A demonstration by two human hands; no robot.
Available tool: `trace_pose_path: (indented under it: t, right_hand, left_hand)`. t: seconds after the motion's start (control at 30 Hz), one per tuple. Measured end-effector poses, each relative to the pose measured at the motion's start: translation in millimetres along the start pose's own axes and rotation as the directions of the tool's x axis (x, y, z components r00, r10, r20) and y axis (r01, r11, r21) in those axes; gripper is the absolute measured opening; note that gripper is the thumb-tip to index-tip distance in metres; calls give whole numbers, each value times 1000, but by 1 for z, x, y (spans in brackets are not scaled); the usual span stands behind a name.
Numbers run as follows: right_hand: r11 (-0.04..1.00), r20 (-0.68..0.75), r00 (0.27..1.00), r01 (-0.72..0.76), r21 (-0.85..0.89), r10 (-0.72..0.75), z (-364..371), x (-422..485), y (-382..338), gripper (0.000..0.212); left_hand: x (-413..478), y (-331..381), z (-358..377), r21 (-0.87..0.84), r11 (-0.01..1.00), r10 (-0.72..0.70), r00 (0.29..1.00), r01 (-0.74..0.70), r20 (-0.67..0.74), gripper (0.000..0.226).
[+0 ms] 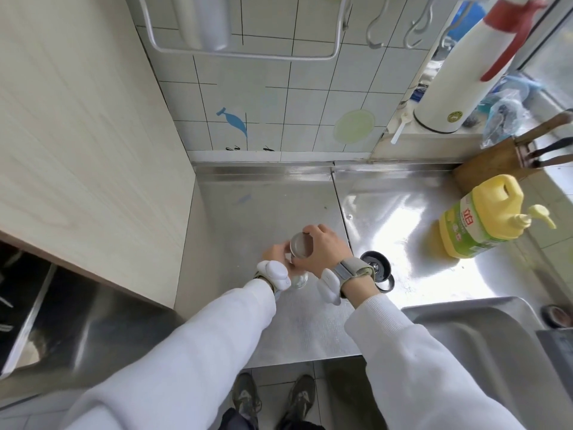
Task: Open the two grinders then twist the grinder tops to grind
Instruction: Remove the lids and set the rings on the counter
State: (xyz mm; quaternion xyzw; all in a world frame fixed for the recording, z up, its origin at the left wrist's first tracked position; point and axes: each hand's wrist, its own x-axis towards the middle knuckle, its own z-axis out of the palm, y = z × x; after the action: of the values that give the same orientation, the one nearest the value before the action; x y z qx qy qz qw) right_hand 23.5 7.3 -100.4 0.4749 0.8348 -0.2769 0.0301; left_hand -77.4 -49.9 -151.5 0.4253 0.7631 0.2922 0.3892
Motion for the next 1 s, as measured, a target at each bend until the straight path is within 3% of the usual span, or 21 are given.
trace_pose_path:
  t: [0.1,0.2,0.4,0.63,0.8,0.9,1.0]
  right_hand:
    - [997,14,999,41,-71,-40,-4,3,1,62]
    - [990,37,996,84,-115,-80,-9,7,3,60]
    - [980,78,991,123,-158,-112,-11,10,5,64]
    - [966,98,980,187,-180,-172,-16,9,5,61]
    - [974,53,979,199,-106,-195,-22,6,6,43]
    - [982,-15,985,172,-74,-174,-20,7,7,32]
    - [970,14,983,181,-165,-181,-20,11,9,29]
  left_hand:
    - [0,-8,10,-57,998,-27,998,24,-53,33]
    - [1,-11,15,-26,999,-40,996,38,-79,12]
    - [4,-13,15,27,998,-48,996,50,-77,20]
    - [3,-20,19,-56,997,-49,995,44,-88,33]
    - [3,-15,16,-5,999,-46,996,45,-74,31]
    - [2,-13,14,-19,1000,-15,999,14,-50,42]
    - [1,-16,17,-77,996,29,997,-35,-70,41]
